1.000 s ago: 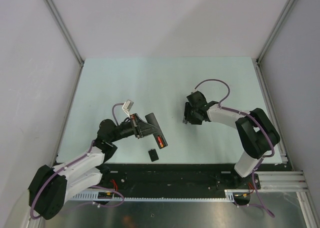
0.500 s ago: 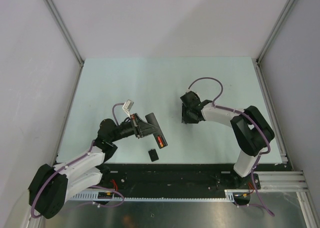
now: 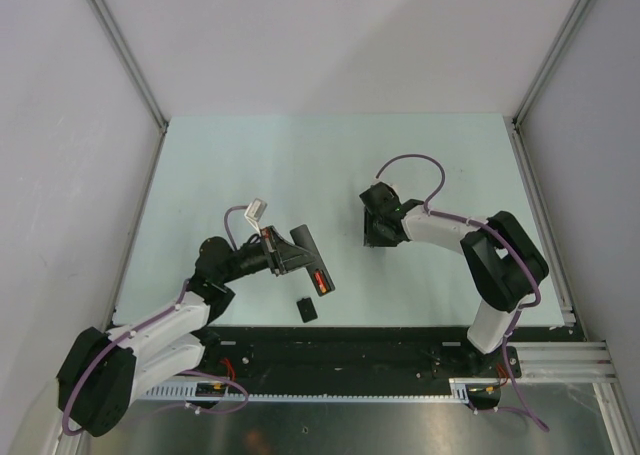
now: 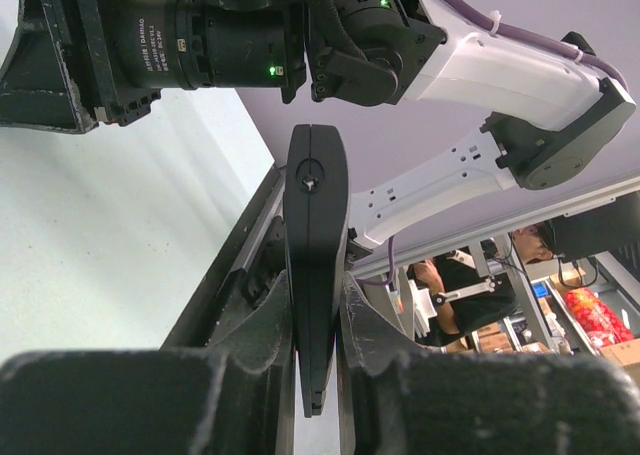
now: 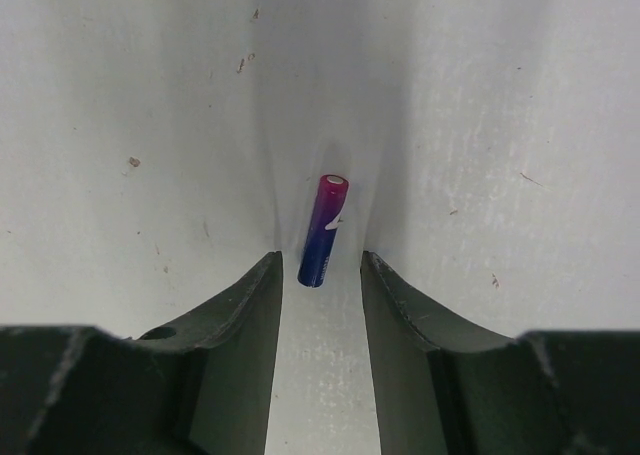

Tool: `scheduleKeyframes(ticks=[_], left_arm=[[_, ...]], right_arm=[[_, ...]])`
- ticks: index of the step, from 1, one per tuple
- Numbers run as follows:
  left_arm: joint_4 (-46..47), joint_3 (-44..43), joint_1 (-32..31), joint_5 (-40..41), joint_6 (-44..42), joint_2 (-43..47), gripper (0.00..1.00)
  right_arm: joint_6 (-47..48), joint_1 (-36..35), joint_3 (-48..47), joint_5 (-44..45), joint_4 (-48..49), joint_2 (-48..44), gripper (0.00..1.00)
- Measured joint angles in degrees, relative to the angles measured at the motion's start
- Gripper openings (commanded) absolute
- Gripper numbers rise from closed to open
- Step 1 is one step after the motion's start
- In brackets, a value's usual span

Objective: Load the batteries into the remote control

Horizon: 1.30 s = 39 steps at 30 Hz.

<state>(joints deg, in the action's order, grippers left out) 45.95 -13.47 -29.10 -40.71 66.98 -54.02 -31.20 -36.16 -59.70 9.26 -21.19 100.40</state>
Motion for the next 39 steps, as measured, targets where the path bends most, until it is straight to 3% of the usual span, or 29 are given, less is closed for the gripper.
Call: scheduleKeyframes(ticks=[25, 31, 39], left_arm=[[-0.24, 1.53, 0.04, 0.02, 0.02, 0.59, 0.00], [-0.24, 1.53, 0.07, 0.02, 0.02, 1.20, 0.00], [-0.24, 1.53, 0.11, 0.02, 0.02, 1.18, 0.00]], right_arm=[[-5.35, -4.76, -8.59, 7.08, -11.17, 5.64, 0.28], [-6.45, -4.68, -9.11, 7.19, -11.76, 6.01, 0.31], [-7.96, -3.43, -9.11, 6.80, -11.72, 6.01, 0.28]])
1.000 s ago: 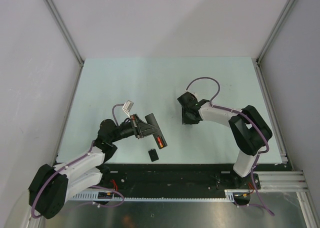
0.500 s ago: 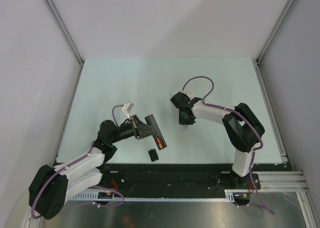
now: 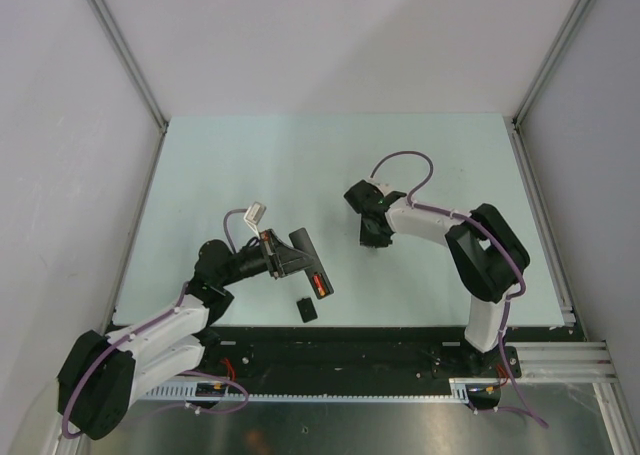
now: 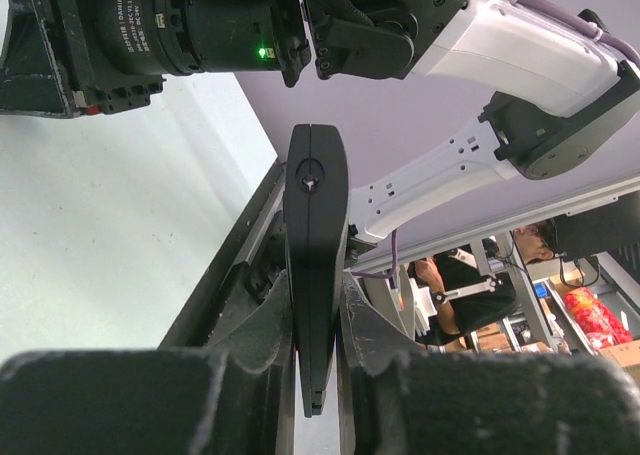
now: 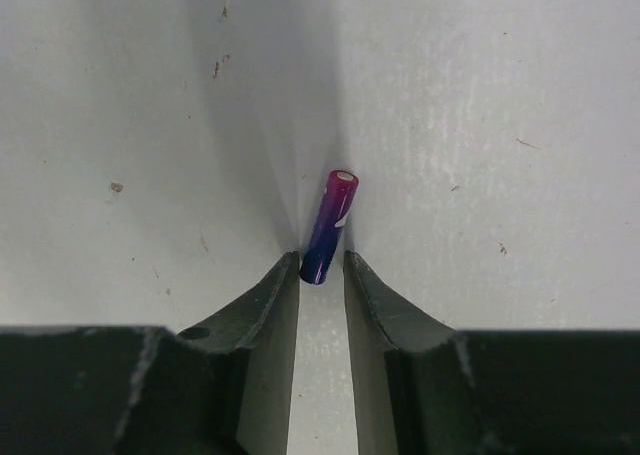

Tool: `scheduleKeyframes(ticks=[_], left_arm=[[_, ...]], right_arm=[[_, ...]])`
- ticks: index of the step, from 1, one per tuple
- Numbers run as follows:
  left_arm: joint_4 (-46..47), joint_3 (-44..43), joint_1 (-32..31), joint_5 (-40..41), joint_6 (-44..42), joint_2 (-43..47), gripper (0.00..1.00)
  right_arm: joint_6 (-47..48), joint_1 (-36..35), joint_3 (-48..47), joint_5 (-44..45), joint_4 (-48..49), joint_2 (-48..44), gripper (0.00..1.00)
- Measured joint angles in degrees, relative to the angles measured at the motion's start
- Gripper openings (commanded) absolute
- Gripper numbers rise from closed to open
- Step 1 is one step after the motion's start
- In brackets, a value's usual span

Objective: Load the batteries into the remote control

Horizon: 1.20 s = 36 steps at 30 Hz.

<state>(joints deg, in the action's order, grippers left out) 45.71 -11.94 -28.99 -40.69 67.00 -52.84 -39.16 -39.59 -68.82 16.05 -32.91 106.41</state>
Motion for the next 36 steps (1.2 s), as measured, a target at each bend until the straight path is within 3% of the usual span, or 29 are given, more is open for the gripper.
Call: scheduleKeyframes(ticks=[9, 16, 28, 36], left_arm=[[0.00, 0.00, 0.04, -0.02, 0.00, -0.02, 0.00], [0.00, 0.00, 0.07, -0.02, 0.00, -0.02, 0.00], [-0.02, 0.00, 0.11, 0.09, 0.04, 0.02, 0.00], [-0.02, -0.07, 0.11, 1.97, 0.50, -3.04, 0.00]], right_arm=[[0.07, 0.35, -0.39, -0.35, -0.04, 0.33, 0.17], [0.66, 0.33, -0.44, -0.33, -0.20, 0.33, 0.00], [5.14, 0.00, 0.44, 0.42, -1.86, -1.36, 0.00], [8.00, -3.74, 1.03, 0.87, -8.02, -16.15, 0.00]])
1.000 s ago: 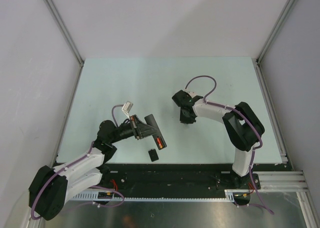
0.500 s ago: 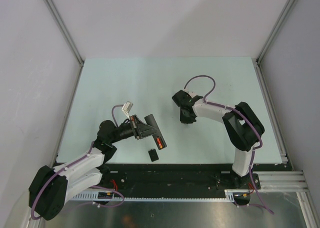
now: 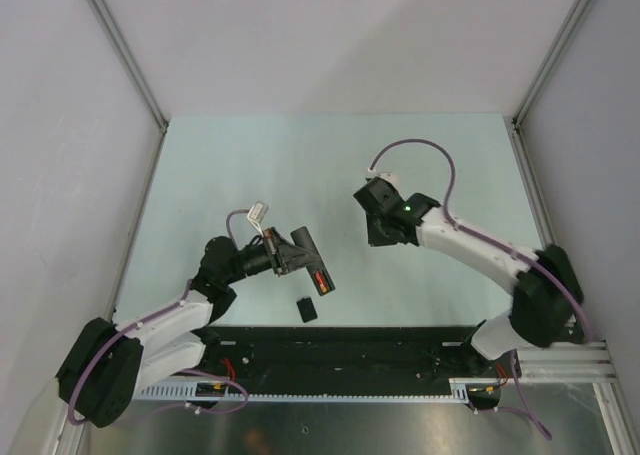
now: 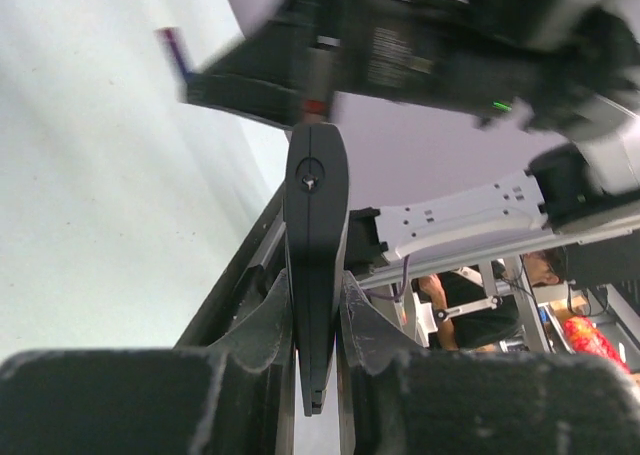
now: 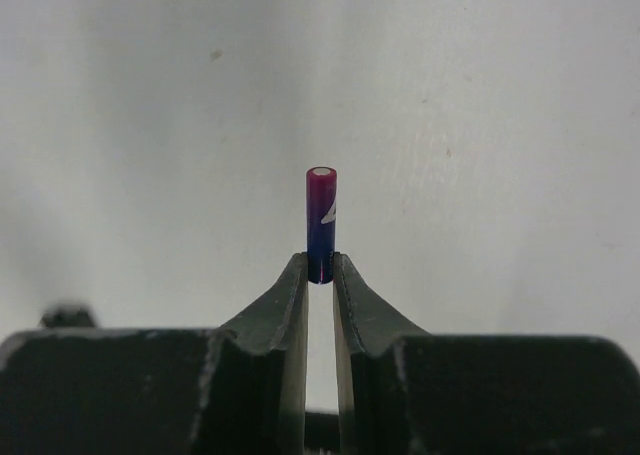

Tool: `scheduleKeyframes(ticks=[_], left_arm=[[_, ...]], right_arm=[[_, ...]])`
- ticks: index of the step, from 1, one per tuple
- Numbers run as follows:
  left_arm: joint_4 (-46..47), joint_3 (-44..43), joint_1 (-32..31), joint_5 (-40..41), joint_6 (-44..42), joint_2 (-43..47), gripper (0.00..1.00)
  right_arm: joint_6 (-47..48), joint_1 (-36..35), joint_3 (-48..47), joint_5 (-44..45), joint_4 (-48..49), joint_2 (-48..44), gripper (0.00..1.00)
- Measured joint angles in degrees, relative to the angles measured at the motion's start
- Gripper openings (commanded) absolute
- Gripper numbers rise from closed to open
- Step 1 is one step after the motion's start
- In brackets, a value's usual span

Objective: Load the batteries into the remote control

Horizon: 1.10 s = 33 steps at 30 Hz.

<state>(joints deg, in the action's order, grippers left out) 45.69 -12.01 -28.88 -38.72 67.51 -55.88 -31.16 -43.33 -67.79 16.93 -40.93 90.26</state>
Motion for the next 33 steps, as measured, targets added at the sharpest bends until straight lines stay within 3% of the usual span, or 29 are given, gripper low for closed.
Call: scheduleKeyframes(ticks=[7, 11, 20, 33], left_arm=[[-0.98, -2.93, 0.04, 2.60, -0.09, -5.42, 0.00], [-0.85, -5.16, 0.04, 4.33, -0.68, -7.21, 0.00], [-0.90, -8.44, -2.21, 6.36, -3.04, -13.18, 0.00], [-1.03, -8.48, -5.01, 7.04, -3.58, -13.57, 0.00]], right_arm=[[3.04, -6.05, -0.07, -4.48, -5.57, -18.64, 0.00], [3.39, -8.11, -1.20, -8.52, -9.81, -23.87, 0.00], [4.44, -11.28, -6.12, -17.90, -15.15, -19.93, 0.00], [5.27, -13.00, -6.19, -24.72, -15.17, -14.56, 0.00]])
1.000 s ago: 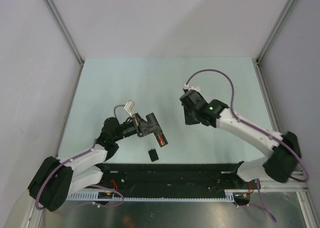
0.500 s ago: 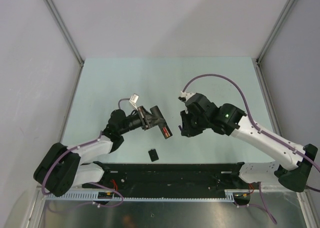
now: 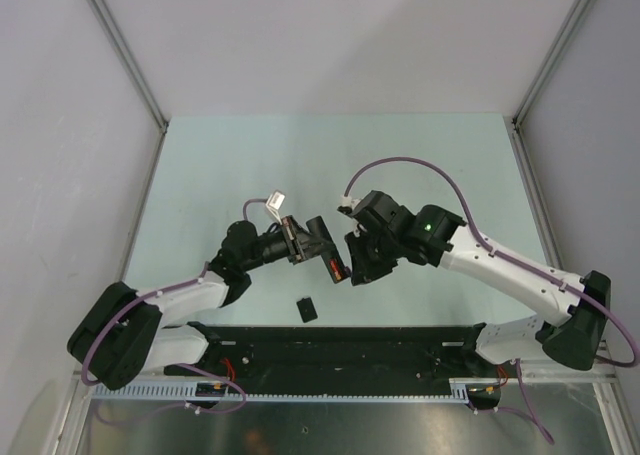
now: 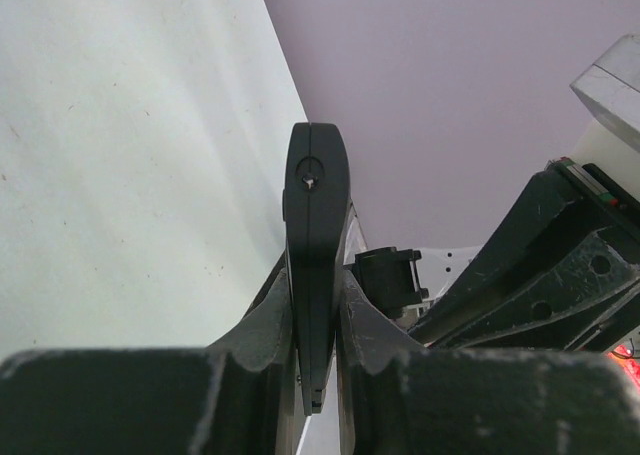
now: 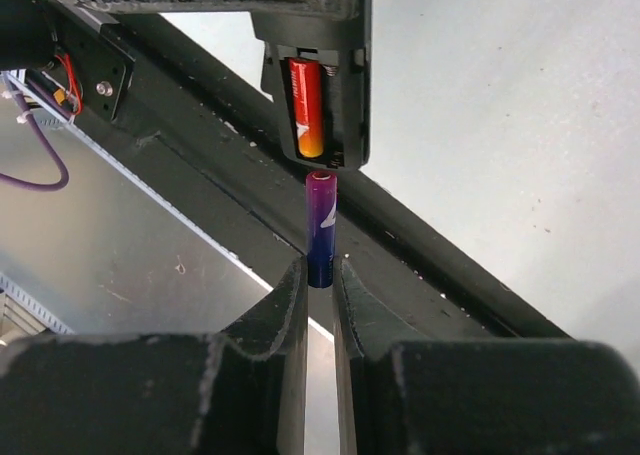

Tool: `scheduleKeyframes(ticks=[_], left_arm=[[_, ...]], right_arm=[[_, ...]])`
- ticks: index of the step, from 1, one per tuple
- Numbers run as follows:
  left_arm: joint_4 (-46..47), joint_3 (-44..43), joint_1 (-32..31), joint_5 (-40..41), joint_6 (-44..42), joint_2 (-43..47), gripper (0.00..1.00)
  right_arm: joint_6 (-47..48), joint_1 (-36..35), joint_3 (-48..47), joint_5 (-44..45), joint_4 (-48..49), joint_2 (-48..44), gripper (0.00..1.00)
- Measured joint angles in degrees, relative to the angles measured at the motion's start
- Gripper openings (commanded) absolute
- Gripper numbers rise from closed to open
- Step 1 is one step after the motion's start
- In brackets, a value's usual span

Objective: Load the batteries into the remote control

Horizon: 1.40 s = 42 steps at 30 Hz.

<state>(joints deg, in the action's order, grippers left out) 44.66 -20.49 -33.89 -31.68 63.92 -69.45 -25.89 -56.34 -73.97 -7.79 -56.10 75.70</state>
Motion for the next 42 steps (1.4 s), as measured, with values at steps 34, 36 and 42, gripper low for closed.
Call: scheduleKeyframes(ticks=[34, 36, 42], left_arm=[[-0.37, -0.68, -2.49, -0.33, 0.42, 1.77, 0.00], [-0.48, -0.68, -2.60, -0.04, 0.46, 1.88, 0.00], [-0.46, -0.68, -3.04, 0.09, 0.52, 2.14, 0.00]], right_arm=[[-0.02, 0.17, -0.02, -1.53, 1.33, 4.44, 0.00], [0.00, 0.26, -0.13, -1.51, 1.31, 4.46, 0.00], [0.00, 0.42, -0.98, -1.07, 1.36, 4.72, 0.00]])
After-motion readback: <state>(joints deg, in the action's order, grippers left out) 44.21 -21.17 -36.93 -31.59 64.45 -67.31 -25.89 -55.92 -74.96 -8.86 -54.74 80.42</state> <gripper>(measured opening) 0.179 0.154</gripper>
